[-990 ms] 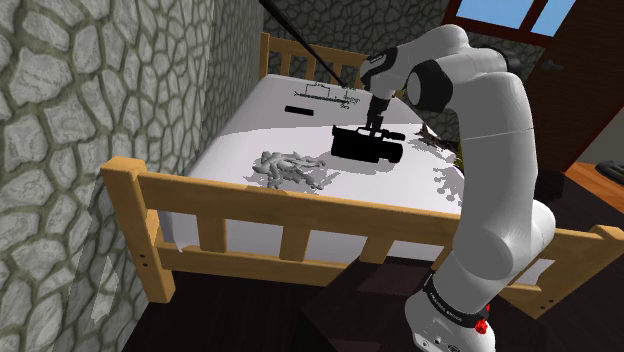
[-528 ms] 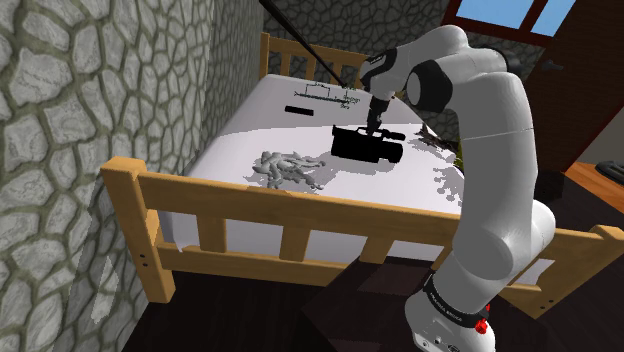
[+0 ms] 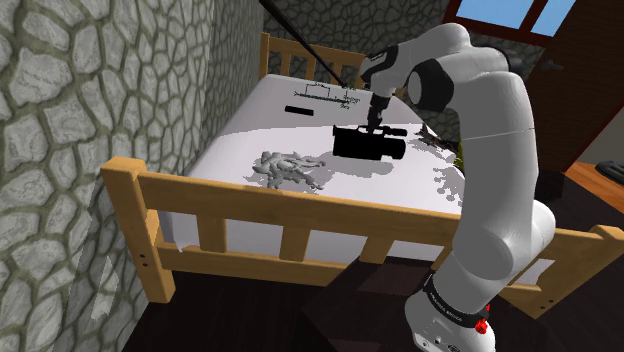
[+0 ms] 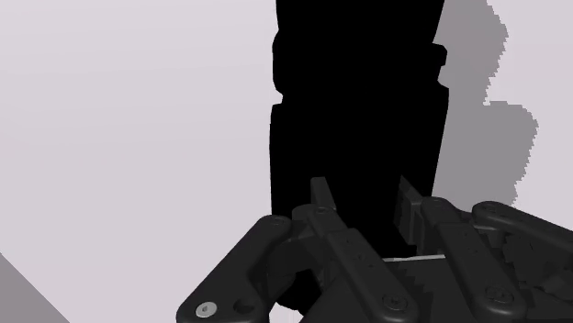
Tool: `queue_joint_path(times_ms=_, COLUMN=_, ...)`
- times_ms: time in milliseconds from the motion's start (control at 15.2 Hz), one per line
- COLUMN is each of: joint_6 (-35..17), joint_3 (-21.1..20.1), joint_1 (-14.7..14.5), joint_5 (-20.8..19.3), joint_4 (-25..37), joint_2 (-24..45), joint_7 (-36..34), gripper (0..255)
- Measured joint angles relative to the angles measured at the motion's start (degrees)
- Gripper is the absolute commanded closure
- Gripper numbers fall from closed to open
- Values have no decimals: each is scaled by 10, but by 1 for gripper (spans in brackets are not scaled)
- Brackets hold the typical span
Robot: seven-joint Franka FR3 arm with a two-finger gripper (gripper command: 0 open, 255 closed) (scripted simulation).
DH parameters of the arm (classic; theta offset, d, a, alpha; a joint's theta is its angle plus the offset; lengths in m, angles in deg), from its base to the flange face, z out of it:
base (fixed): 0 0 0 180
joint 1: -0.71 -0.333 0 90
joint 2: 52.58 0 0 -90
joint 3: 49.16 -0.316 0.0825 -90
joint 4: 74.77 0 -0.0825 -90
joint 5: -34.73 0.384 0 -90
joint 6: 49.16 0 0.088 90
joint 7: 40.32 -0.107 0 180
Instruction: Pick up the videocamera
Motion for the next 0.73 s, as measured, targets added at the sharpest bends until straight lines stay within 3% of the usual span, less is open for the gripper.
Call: queue_joint_path(times_ms=726, joint_6=76, joint_3=8, joint_1=7, joint_5=-13, joint_4=64, joint_2=-16, joint_7=-11, gripper=255)
